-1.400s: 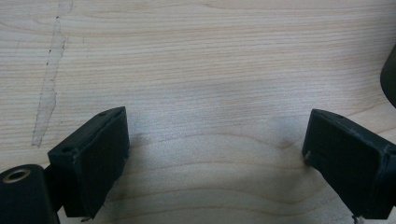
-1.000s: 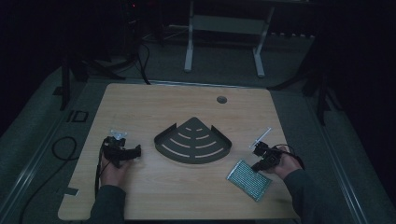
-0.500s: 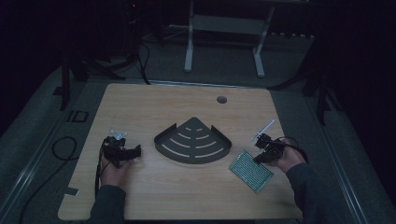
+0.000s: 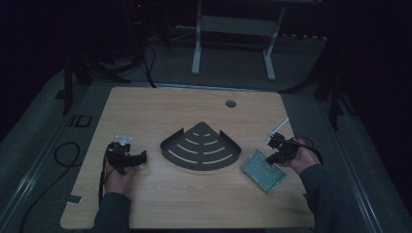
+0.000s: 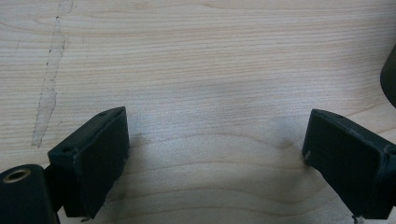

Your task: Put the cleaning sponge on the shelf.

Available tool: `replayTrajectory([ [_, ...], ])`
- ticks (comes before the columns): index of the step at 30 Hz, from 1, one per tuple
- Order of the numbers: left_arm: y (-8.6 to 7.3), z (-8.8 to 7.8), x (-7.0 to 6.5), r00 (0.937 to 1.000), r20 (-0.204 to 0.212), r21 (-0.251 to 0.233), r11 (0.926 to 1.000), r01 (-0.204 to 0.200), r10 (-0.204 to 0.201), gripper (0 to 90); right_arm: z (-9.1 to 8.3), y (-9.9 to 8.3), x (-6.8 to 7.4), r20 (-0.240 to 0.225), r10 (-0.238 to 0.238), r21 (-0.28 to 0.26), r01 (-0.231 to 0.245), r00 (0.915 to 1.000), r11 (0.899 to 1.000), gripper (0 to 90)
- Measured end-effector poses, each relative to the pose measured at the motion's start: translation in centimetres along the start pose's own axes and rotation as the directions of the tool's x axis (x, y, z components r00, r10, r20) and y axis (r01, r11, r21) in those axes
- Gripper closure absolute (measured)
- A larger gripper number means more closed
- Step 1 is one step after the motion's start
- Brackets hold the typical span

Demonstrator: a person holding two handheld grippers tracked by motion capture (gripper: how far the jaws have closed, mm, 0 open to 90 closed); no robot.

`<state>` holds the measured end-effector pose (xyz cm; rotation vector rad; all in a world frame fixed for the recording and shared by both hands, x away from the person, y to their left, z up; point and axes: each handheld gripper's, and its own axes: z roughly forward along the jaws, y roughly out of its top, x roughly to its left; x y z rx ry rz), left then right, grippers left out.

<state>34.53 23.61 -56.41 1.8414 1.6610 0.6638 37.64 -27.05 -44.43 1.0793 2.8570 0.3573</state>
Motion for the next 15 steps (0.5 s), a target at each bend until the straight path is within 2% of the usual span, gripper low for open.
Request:
replayTrajectory([
  [7,0.0,0.0,0.0,1.0000,0.000,0.000,1.0000,0.000,0.000,7.7,-0.5,0.5,-0.7,0.008,0.018,-0.012,-0.018,0.9998,1.000,89.9],
  [15,0.0,0.0,0.0,1.0000,0.000,0.000,1.0000,-0.001,0.001,7.7,-1.6,1.5,-0.9,0.024,0.012,-0.028,-0.011,0.9996,1.000,89.9],
])
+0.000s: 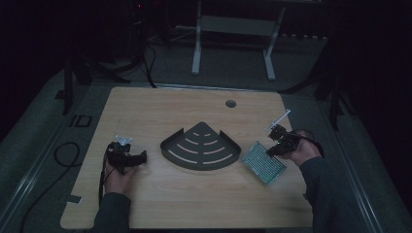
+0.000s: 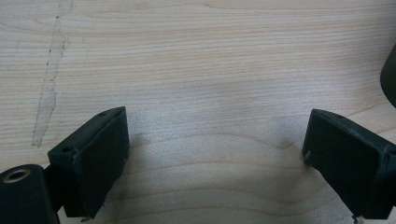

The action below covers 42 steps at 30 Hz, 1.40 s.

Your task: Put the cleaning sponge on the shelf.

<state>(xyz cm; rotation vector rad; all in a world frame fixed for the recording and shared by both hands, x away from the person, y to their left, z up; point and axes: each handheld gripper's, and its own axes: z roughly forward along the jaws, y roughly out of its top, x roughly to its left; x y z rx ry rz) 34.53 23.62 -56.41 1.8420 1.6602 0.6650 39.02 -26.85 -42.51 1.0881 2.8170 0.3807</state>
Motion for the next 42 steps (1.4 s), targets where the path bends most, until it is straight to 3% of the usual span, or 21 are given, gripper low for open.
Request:
replayTrajectory([
  [23,0.0,0.0,0.0,1.0000,0.000,0.000,1.0000,0.001,-0.001,7.7,-2.0,3.1,-0.6,0.033,0.009,-0.051,-0.007,0.9994,0.999,89.9],
  [42,0.0,0.0,0.0,1.0000,0.000,-0.001,1.0000,0.002,-0.002,7.7,-2.7,5.8,0.2,0.056,-0.011,-0.088,0.016,0.9984,0.996,89.9],
])
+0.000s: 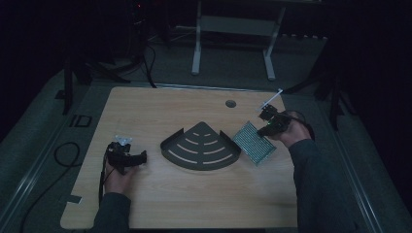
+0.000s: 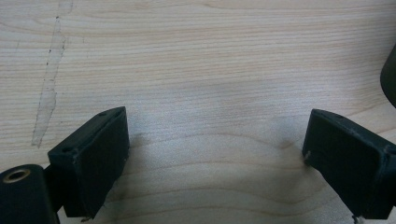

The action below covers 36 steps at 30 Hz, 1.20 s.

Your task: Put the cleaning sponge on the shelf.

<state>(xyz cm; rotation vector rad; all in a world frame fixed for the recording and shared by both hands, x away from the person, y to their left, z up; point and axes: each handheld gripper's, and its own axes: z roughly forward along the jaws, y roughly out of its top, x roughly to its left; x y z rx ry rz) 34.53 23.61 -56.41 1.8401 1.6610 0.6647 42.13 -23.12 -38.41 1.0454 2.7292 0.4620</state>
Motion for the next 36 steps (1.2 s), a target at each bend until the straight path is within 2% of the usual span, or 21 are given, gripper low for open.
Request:
replayTrajectory([
  [19,0.0,0.0,0.0,1.0000,0.000,0.000,1.0000,0.000,0.000,7.7,-0.4,2.6,0.5,0.005,-0.002,-0.029,0.002,1.0000,1.000,89.9],
  [36,0.0,0.0,0.0,1.0000,0.000,0.000,1.0000,0.000,0.000,7.7,-0.1,4.5,0.9,0.016,0.007,-0.043,-0.007,0.9998,0.999,89.9],
])
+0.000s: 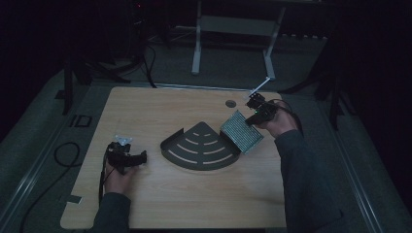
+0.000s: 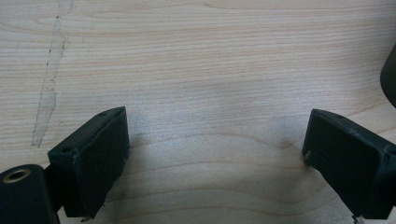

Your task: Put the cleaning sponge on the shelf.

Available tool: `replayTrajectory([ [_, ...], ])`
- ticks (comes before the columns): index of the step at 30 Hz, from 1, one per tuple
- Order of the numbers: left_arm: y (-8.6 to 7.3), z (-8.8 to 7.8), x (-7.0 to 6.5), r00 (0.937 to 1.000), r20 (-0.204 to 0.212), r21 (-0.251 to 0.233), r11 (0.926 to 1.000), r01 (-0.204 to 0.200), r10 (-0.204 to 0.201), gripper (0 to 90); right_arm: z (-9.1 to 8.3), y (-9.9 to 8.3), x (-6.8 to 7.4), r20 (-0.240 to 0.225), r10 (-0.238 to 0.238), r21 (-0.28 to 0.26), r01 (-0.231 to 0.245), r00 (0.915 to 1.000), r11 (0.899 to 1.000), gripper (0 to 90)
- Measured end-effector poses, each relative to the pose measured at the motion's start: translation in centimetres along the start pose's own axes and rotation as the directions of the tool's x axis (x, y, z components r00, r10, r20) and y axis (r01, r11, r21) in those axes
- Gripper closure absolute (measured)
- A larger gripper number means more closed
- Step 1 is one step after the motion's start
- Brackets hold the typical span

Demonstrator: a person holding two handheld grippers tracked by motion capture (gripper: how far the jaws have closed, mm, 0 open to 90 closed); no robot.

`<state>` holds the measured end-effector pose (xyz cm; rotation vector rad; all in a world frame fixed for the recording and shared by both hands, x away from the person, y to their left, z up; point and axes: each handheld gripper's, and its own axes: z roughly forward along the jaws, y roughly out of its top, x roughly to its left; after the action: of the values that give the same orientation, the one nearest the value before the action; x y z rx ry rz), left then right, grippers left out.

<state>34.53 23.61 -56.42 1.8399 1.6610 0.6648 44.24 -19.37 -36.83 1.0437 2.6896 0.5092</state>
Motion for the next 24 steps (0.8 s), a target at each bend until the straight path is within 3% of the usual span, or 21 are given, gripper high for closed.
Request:
replayTrajectory([
  [24,0.0,0.0,-0.1,1.0000,0.003,0.001,1.0000,-0.005,0.005,7.8,2.0,2.0,1.0,-0.002,-0.008,0.009,0.008,1.0000,1.000,89.9],
])
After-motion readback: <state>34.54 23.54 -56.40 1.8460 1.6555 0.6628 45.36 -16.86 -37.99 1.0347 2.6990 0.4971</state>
